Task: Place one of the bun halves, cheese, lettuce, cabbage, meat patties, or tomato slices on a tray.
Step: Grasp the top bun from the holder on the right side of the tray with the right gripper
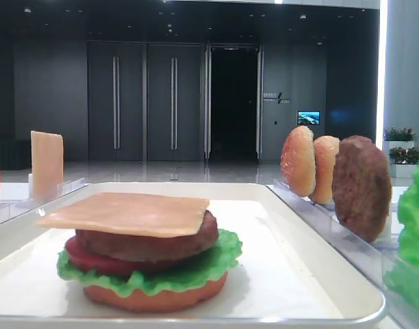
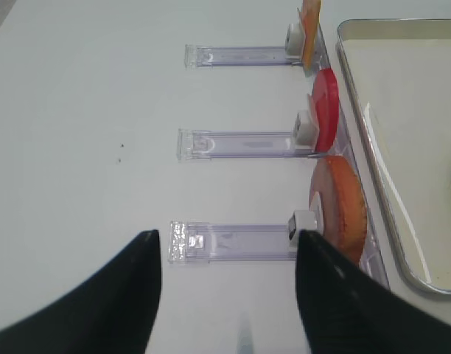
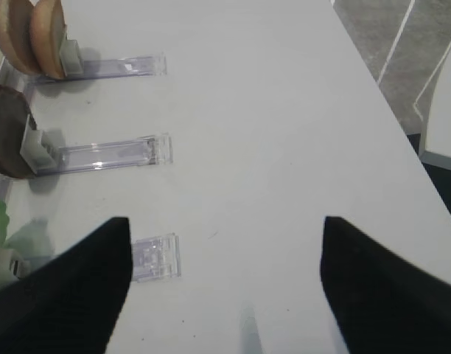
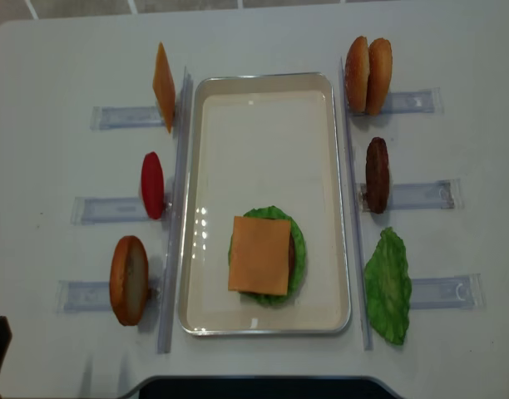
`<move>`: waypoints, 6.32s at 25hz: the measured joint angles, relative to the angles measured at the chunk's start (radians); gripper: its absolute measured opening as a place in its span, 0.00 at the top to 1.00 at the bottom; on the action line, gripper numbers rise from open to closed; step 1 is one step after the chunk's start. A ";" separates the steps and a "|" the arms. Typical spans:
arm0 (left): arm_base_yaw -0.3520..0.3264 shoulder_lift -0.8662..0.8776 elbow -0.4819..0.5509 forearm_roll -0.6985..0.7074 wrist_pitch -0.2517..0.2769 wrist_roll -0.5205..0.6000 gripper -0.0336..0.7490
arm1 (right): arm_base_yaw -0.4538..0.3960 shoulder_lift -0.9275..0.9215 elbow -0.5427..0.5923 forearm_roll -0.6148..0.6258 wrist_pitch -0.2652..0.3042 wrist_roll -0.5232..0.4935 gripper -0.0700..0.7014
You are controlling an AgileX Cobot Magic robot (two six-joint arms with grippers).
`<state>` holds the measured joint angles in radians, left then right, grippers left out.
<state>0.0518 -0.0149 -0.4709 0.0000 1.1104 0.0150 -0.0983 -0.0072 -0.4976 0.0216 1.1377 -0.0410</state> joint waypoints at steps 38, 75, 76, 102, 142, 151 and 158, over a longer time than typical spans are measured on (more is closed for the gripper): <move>0.000 0.000 0.000 0.000 0.000 0.000 0.39 | 0.000 0.469 -0.043 0.074 -0.039 -0.079 0.22; 0.000 0.000 0.000 0.000 0.000 0.000 0.39 | 0.147 1.681 -1.005 0.053 0.005 0.012 0.22; 0.000 0.000 0.000 0.000 0.000 0.000 0.39 | 0.158 1.700 -1.030 0.045 0.012 0.024 0.22; 0.000 0.000 0.000 0.000 0.000 0.000 0.39 | 0.574 1.793 -1.126 0.037 -0.120 0.385 0.22; 0.000 0.000 0.000 0.000 0.000 0.000 0.39 | 0.484 1.979 -1.126 0.042 -0.237 0.287 0.22; 0.000 0.000 0.000 0.000 0.000 0.000 0.39 | 0.484 2.022 -1.126 0.079 -0.242 0.271 0.23; 0.000 0.000 0.000 0.000 0.000 0.000 0.39 | 0.484 2.029 -1.126 0.066 -0.242 0.268 0.45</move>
<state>0.0518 -0.0149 -0.4709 0.0000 1.1104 0.0150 0.3854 2.0220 -1.6236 0.0880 0.8960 0.2267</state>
